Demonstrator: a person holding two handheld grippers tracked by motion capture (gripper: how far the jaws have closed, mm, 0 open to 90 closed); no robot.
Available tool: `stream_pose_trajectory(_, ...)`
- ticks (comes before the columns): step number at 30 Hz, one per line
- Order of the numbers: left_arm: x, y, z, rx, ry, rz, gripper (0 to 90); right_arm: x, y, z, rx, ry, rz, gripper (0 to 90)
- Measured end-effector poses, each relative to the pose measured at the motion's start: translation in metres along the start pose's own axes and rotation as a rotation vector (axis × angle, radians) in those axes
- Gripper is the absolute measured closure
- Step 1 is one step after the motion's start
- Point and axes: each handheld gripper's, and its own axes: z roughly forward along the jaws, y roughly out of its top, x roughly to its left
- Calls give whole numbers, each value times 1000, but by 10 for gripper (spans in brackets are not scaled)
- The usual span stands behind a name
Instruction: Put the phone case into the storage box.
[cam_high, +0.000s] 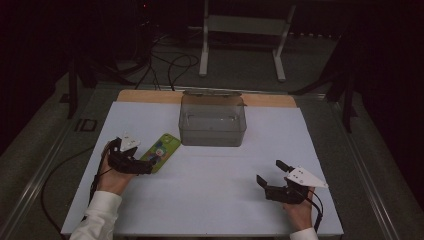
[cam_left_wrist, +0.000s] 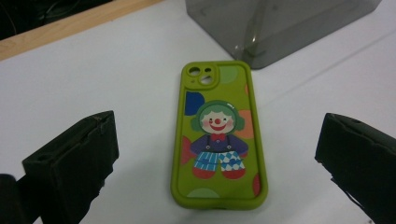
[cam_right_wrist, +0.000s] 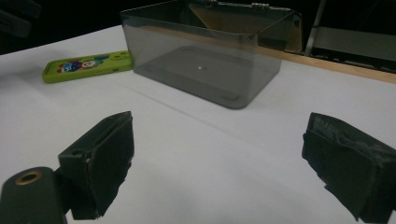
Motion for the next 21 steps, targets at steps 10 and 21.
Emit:
stream_pose_trajectory(10,2,8,13,53,2,37,0,0,0,0,-3,-4,7,93)
stream_pose_trajectory(21,3,8,35,127,-21,39,0,-3,0,-1,-2,-6,8,93)
